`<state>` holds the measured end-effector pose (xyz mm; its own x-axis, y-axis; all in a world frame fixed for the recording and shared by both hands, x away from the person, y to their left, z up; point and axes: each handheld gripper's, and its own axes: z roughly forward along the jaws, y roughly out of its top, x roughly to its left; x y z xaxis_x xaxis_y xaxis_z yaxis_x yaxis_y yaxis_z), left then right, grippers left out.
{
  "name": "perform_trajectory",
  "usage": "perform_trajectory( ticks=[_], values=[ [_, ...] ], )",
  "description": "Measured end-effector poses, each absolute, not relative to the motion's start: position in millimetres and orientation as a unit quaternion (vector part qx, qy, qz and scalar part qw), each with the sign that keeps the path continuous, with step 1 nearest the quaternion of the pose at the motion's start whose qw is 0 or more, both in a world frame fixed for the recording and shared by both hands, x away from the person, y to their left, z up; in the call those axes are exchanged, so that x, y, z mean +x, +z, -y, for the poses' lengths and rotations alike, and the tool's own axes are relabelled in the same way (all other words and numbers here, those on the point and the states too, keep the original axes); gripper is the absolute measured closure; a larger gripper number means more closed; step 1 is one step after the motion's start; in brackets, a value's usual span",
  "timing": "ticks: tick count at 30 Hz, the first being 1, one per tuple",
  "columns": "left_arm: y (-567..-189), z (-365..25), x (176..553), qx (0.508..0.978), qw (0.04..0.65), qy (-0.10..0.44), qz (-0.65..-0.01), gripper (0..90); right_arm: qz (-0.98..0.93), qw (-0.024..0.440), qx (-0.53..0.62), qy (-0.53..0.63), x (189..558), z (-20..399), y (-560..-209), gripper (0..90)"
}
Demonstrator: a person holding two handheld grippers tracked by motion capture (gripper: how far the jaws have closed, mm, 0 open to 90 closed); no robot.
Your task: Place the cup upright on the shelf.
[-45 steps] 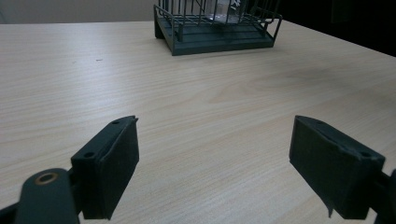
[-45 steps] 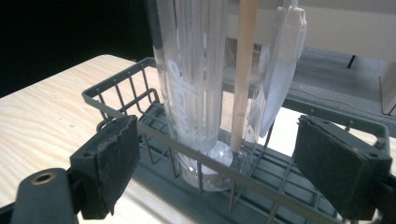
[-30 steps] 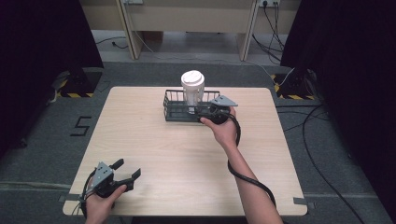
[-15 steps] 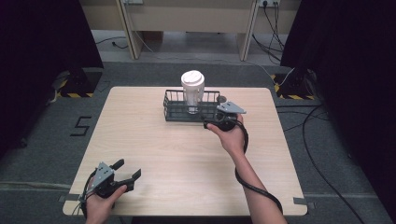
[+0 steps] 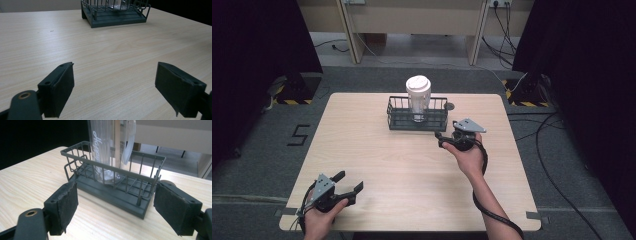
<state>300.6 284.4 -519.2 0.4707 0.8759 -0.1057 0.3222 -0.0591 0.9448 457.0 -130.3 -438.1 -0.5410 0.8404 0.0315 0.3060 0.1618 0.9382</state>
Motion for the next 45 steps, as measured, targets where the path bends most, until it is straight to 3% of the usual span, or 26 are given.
perform_trajectory(
  ticks=[45],
  values=[
    [-520,-285,300,0.678,0.523,0.266,-0.443,15.3,-0.719,0.266,0.420,0.485,401,180,-463,21.3]
  ],
)
